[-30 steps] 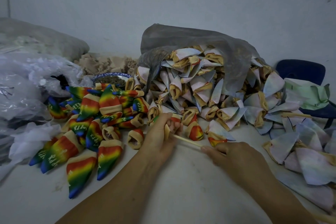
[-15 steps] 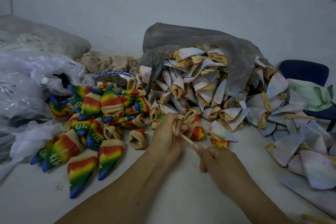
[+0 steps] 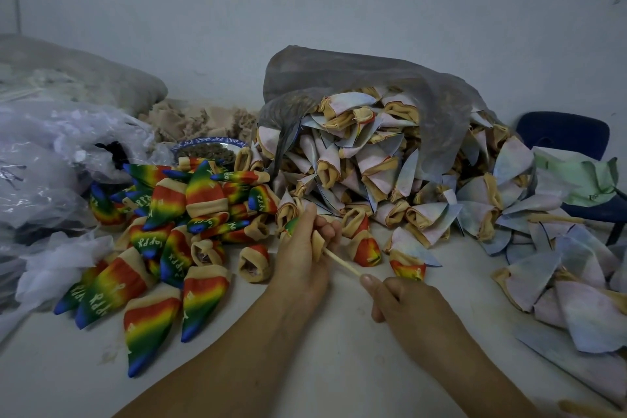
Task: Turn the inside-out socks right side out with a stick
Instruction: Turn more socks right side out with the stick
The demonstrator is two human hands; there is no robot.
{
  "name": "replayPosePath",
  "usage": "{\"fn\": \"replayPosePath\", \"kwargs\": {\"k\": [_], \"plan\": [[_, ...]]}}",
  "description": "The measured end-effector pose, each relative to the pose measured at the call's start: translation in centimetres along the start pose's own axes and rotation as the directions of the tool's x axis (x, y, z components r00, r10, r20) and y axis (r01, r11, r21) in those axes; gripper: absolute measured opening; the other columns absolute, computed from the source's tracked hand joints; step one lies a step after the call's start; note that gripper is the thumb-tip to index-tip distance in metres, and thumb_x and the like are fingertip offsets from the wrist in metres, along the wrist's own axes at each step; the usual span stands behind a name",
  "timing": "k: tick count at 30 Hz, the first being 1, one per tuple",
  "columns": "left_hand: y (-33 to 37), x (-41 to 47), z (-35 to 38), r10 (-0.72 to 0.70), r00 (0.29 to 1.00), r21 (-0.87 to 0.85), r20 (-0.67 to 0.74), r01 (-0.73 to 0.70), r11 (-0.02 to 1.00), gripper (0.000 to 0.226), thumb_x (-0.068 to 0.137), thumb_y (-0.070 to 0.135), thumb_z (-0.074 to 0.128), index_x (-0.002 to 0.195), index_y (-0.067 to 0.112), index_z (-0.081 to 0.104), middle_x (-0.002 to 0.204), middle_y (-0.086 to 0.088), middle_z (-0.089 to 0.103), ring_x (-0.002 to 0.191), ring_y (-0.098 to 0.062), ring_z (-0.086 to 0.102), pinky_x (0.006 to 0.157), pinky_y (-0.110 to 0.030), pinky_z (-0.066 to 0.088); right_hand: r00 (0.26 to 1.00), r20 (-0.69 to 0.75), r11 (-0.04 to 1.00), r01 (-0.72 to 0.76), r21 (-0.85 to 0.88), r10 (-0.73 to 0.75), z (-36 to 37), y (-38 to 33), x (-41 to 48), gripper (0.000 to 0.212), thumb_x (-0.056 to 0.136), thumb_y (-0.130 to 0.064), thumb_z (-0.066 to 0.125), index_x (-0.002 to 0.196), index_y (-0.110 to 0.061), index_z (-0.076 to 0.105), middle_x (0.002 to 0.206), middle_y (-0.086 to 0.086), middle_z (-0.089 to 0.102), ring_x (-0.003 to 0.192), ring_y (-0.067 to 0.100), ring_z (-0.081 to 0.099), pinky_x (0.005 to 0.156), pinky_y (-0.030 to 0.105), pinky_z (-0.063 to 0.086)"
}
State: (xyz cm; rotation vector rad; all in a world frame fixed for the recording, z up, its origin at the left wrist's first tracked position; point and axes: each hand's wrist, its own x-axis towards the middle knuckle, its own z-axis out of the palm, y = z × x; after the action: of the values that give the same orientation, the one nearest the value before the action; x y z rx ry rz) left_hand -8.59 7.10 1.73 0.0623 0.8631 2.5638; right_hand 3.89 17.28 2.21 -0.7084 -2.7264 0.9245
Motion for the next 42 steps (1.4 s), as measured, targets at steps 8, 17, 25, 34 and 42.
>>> {"fn": "replayPosePath", "kwargs": {"k": [8, 17, 25, 34, 42], "plan": [[0.7, 0.1, -0.2, -0.07, 0.996, -0.046, 0.059, 0.073, 0.996, 0.035, 0.091, 0.04, 0.061, 0.072, 0.011, 0.063, 0.064, -0.003, 0.057, 0.077, -0.017, 0.066, 0.077, -0.032, 0.058, 1.0, 0.008, 1.0, 0.008, 0.0, -0.008, -0.3, 0.2, 0.0, 0.054, 0.091, -0.062, 0.035, 0.059, -0.024, 0.058, 0.062, -0.007, 0.061, 0.059, 0.004, 0.054, 0.062, 0.024, 0.043], [0.8, -1.0, -0.1, -0.207, 0.947, 0.201, 0.248, 0.159, 0.967, 0.044, 0.094, 0.026, 0.052, 0.052, 0.014, 0.058, 0.068, -0.011, 0.07, 0.088, -0.024, 0.073, 0.082, -0.036, 0.058, 0.997, -0.023, 0.995, 0.081, 0.049, -0.08, -1.5, 1.0, 0.1, 0.054, 0.084, -0.067, 0.038, 0.055, -0.026, 0.057, 0.057, -0.016, 0.061, 0.054, -0.002, 0.054, 0.057, 0.021, 0.038], [0.8, -1.8, 0.7, -0.143, 0.952, 0.299, 0.272, 0.057, 0.952, 0.062, 0.102, 0.018, 0.035, 0.041, 0.016, 0.043, 0.058, -0.013, 0.064, 0.078, -0.027, 0.073, 0.073, -0.032, 0.059, 0.998, -0.035, 0.983, 0.055, 0.174, -0.049, -0.6, 0.2, -0.2, 0.055, 0.081, -0.068, 0.041, 0.054, -0.023, 0.056, 0.06, -0.002, 0.063, 0.048, 0.001, 0.051, 0.055, 0.022, 0.04], [0.1, -0.6, 0.0, -0.063, 0.978, 0.354, 0.197, -0.012, 0.935, 0.045, 0.1, 0.034, 0.049, 0.061, 0.013, 0.06, 0.076, -0.015, 0.072, 0.09, -0.027, 0.073, 0.081, -0.035, 0.055, 0.994, -0.104, 0.99, 0.045, 0.131, -0.032, 0.1, 0.3, 0.3, 0.053, 0.085, -0.066, 0.043, 0.054, -0.024, 0.055, 0.053, -0.008, 0.057, 0.045, 0.003, 0.046, 0.053, 0.024, 0.037], [0.7, -0.7, 0.0, -0.161, 0.972, 0.253, 0.17, 0.115, 0.961, 0.051, 0.091, 0.049, 0.051, 0.121, 0.011, 0.063, 0.118, -0.008, 0.072, 0.105, -0.02, 0.069, 0.096, -0.038, 0.052, 0.994, -0.108, 0.999, 0.007, 0.032, -0.003, -1.6, 1.7, 1.2, 0.052, 0.084, -0.067, 0.041, 0.057, -0.025, 0.058, 0.053, -0.019, 0.058, 0.048, -0.001, 0.051, 0.053, 0.022, 0.034]]}}
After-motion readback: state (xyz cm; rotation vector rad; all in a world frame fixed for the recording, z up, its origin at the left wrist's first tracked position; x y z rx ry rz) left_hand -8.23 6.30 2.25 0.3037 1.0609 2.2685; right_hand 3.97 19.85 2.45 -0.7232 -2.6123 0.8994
